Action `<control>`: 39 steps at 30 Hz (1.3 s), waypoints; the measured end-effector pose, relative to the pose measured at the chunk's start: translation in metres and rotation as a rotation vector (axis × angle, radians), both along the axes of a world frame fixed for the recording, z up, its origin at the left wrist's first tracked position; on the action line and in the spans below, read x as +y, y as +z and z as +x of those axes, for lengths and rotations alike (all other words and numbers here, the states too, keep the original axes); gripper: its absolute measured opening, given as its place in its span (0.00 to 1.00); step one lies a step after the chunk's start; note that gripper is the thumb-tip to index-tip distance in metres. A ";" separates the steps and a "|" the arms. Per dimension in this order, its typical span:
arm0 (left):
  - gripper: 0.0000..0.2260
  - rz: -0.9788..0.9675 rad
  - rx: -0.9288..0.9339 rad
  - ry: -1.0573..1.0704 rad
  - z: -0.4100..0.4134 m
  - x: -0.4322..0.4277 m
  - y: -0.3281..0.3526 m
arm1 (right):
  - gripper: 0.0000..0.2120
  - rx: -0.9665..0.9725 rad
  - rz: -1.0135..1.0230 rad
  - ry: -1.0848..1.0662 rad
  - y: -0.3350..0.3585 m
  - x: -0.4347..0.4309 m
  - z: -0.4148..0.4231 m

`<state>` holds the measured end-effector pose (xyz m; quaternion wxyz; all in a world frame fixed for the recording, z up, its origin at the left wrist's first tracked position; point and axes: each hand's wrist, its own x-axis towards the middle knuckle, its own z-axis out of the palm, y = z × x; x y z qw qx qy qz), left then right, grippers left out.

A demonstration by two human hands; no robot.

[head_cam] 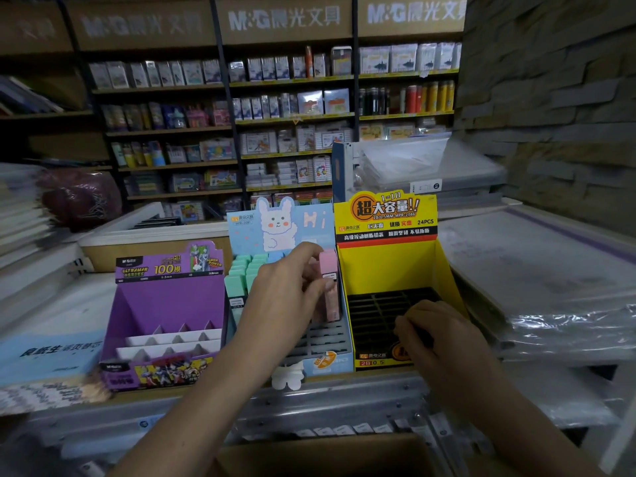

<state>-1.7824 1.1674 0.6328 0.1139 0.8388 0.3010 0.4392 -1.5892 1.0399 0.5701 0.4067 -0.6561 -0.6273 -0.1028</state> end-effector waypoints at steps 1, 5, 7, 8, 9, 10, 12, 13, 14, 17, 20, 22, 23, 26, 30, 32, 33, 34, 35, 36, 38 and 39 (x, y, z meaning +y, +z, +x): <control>0.15 0.006 0.009 -0.005 -0.001 0.000 0.000 | 0.13 0.000 0.002 -0.001 0.000 0.000 0.000; 0.18 0.068 0.087 -0.036 -0.002 0.001 0.001 | 0.13 -0.004 0.005 -0.005 0.000 0.001 0.000; 0.18 0.105 0.140 -0.038 0.000 0.001 0.003 | 0.13 0.001 0.006 -0.004 0.000 0.001 0.000; 0.18 0.143 0.167 -0.020 0.000 0.001 0.004 | 0.13 0.002 0.004 -0.006 0.000 0.000 -0.001; 0.18 0.197 0.191 0.012 0.000 0.000 0.004 | 0.13 0.002 0.002 -0.008 0.001 0.000 -0.001; 0.18 0.247 0.202 0.044 0.000 -0.001 0.004 | 0.13 0.004 0.000 -0.008 0.001 0.000 -0.001; 0.17 0.287 0.175 0.071 0.000 -0.002 0.004 | 0.13 0.012 -0.004 -0.001 0.001 -0.001 -0.002; 0.16 0.294 0.156 0.073 0.000 -0.001 0.004 | 0.13 0.015 -0.006 0.003 0.001 -0.001 -0.002; 0.15 0.302 0.144 0.075 0.000 0.000 0.004 | 0.13 0.017 -0.007 0.006 0.001 -0.001 -0.002; 0.15 0.319 0.143 0.086 -0.001 0.005 0.003 | 0.15 0.023 -0.009 0.019 0.000 -0.002 -0.002; 0.14 0.331 0.141 0.083 -0.003 0.008 0.004 | 0.16 0.023 0.010 0.050 0.000 -0.004 -0.003; 0.11 0.330 0.138 0.069 -0.003 0.010 0.005 | 0.17 -0.002 0.024 0.068 0.000 -0.006 -0.004; 0.10 0.320 0.134 0.060 -0.004 0.010 0.006 | 0.17 -0.024 0.025 0.072 0.000 -0.006 -0.004; 0.08 0.286 0.124 0.030 -0.004 0.011 0.007 | 0.13 -0.098 0.032 0.073 -0.002 -0.009 -0.003; 0.08 0.206 0.106 -0.012 -0.004 0.014 0.009 | 0.14 -0.175 -0.005 0.054 -0.004 -0.012 -0.003; 0.09 0.193 0.097 -0.033 -0.004 0.015 0.009 | 0.14 -0.188 -0.013 0.049 -0.005 -0.013 -0.002; 0.10 0.197 0.099 -0.042 -0.005 0.015 0.010 | 0.14 -0.191 -0.013 0.046 -0.005 -0.013 -0.002; 0.11 0.203 0.104 -0.048 -0.005 0.016 0.010 | 0.14 -0.195 -0.013 0.043 -0.006 -0.014 -0.002; 0.11 0.211 0.110 -0.050 -0.005 0.016 0.010 | 0.14 -0.198 -0.013 0.040 -0.005 -0.014 -0.003; 0.10 0.220 0.118 -0.050 -0.005 0.016 0.010 | 0.14 -0.198 -0.014 0.038 -0.005 -0.014 -0.003; 0.10 0.229 0.121 -0.045 -0.004 0.017 0.010 | 0.14 -0.194 -0.020 0.040 -0.005 -0.014 -0.003; 0.10 0.228 0.120 -0.042 -0.004 0.017 0.010 | 0.13 -0.191 -0.024 0.041 -0.005 -0.015 -0.003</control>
